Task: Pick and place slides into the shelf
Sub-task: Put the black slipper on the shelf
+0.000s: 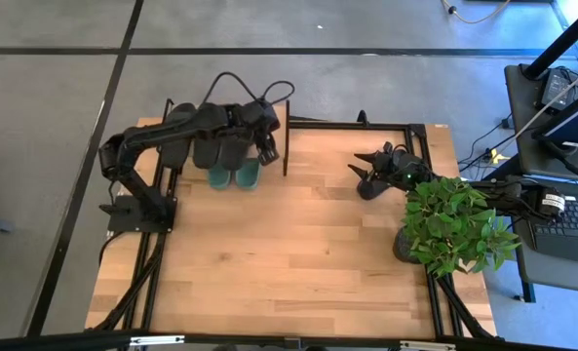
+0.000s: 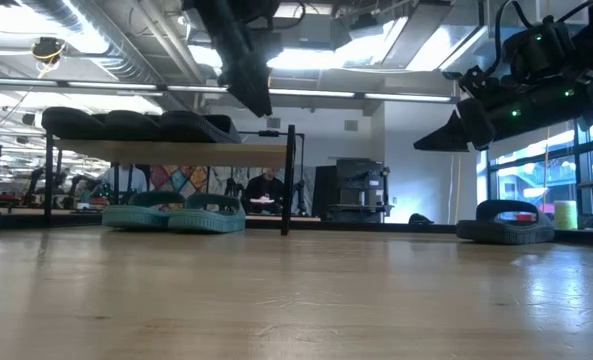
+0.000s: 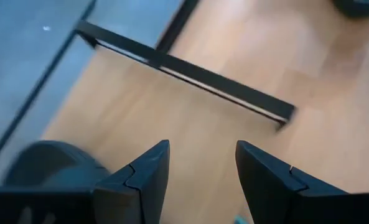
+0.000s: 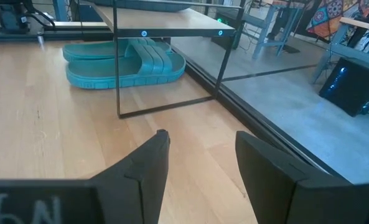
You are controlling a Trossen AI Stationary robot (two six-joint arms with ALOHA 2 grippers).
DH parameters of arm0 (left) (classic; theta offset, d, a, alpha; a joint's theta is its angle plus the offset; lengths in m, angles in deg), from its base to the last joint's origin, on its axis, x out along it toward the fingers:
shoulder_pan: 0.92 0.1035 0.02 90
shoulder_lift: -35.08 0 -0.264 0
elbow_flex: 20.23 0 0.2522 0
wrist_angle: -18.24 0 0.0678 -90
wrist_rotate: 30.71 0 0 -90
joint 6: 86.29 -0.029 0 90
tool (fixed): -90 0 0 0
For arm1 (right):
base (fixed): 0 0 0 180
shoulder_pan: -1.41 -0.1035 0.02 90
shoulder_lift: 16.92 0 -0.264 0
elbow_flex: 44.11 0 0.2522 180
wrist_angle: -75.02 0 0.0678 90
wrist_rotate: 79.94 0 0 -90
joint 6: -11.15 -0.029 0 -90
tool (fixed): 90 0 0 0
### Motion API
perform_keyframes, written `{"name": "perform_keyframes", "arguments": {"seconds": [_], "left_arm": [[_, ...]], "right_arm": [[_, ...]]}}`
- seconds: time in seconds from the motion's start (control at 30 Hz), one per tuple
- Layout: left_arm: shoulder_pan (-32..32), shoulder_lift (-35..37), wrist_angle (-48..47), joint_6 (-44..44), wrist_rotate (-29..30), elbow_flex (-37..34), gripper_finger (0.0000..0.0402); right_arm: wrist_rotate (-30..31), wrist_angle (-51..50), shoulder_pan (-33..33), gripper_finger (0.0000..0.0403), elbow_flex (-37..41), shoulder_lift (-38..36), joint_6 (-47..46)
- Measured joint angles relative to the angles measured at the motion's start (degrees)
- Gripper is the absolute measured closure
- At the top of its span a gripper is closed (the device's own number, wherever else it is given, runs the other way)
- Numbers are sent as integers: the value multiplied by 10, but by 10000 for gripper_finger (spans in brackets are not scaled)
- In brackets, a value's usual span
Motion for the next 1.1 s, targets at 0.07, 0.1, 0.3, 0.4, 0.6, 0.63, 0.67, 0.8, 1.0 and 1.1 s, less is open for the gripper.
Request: {"name": "perform_keyframes", "arguments": {"seconds": [0.07,0.1,0.3,0.4,0.6,0.63,0.67,0.8,1.0,1.1], "left_arm": [[3,1,0,-15,22,-2,225],[3,1,-2,-25,37,-4,225],[-12,0,3,-72,63,-5,225],[-11,-1,6,-83,63,-4,225],[5,-18,2,-83,63,-4,225],[8,-23,-8,-83,63,-5,225],[10,-26,-13,-83,63,-5,225],[15,-39,-12,-83,68,-5,225],[15,-41,-23,-79,138,-5,225],[15,-41,-40,-68,155,-5,225]], "right_arm": [[0,0,0,217,0,0,0],[0,0,0,217,0,0,0],[0,0,0,217,0,0,0],[0,0,0,217,0,0,0],[0,0,0,217,0,0,-1],[0,0,0,217,0,0,-1],[0,0,0,217,0,0,-2],[0,-1,0,217,0,0,-2],[0,-1,0,217,0,0,-2],[0,-1,0,217,0,0,-1]]}}
